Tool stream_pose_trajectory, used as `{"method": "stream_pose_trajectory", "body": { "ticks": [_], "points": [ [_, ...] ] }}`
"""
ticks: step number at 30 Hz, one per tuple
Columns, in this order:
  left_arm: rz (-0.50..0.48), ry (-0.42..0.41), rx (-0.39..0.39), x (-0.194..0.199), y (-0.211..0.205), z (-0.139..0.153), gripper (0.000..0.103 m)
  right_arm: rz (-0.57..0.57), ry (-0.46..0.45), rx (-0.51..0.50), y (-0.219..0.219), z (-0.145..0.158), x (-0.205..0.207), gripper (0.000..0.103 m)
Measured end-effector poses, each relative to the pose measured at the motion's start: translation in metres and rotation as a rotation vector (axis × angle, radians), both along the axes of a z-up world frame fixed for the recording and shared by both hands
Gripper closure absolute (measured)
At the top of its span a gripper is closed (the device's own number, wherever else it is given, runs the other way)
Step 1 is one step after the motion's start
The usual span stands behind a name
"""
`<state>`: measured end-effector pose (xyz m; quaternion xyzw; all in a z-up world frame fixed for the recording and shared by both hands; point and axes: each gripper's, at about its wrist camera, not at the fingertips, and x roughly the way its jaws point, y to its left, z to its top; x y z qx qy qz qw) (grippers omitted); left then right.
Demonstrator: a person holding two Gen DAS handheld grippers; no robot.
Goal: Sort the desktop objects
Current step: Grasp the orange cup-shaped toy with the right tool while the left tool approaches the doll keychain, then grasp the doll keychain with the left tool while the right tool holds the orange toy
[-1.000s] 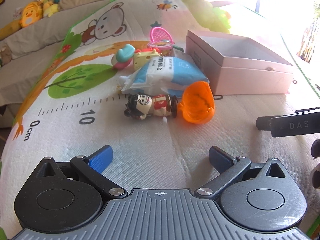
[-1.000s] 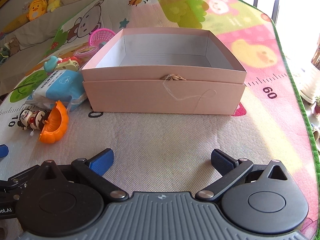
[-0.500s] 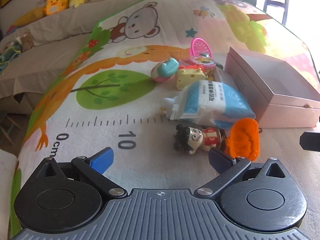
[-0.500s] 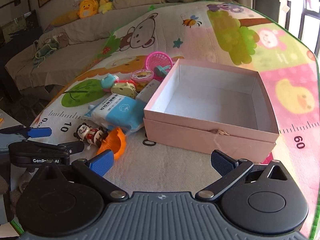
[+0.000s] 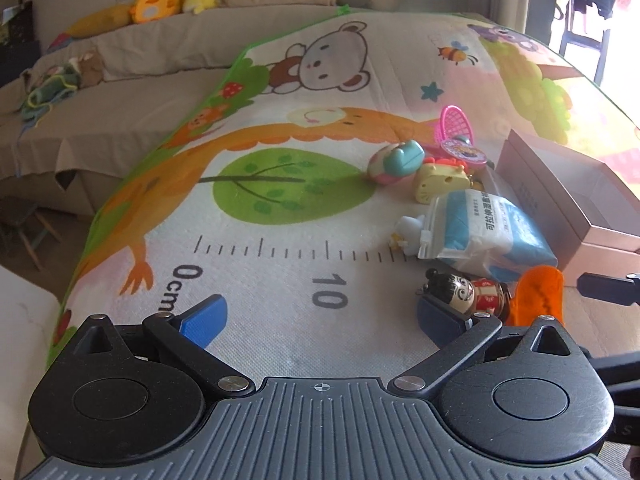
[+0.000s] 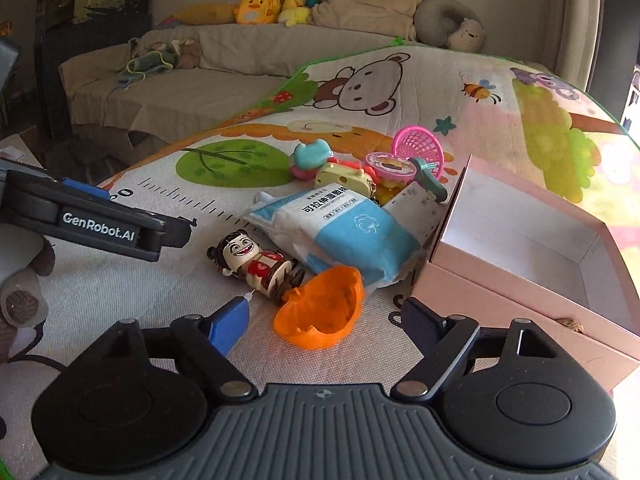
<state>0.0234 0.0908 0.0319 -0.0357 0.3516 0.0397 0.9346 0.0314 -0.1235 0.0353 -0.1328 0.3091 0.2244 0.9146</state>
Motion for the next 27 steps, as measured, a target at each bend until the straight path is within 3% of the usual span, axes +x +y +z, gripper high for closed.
{"method": "stream_pose_trajectory", "body": {
  "ticks": [1, 2, 4, 18, 19, 22, 27],
  "points": [
    [-0.011, 0.004, 0.004, 0.0, -0.004, -0.001, 0.0, -0.008, 0.013, 0.005, -0.001, -0.002, 0.003, 0.047],
    [-0.021, 0.006, 0.004, 0.0, -0.007, -0.002, 0.0, -0.01, 0.036, 0.015, -0.003, -0.004, 0.005, 0.056],
    [-0.049, 0.009, -0.001, 0.0, -0.015, -0.003, 0.0, -0.02, 0.071, 0.053, -0.012, -0.005, 0.004, 0.064],
    [-0.208, 0.033, 0.008, 0.019, -0.072, -0.018, 0.0, -0.258, 0.063, 0.086, -0.105, 0.001, -0.033, 0.063],
    [-0.21, 0.033, 0.014, 0.021, -0.075, -0.019, 0.0, -0.268, 0.059, 0.085, -0.108, 0.001, -0.034, 0.062],
    [-0.211, 0.036, 0.038, 0.027, -0.082, -0.022, 0.001, -0.278, 0.04, 0.075, -0.11, 0.0, -0.037, 0.039],
    [-0.232, 0.024, 0.059, 0.025, -0.084, -0.022, 0.031, -0.257, 0.017, 0.053, -0.103, 0.001, -0.035, 0.03]
  ]
}}
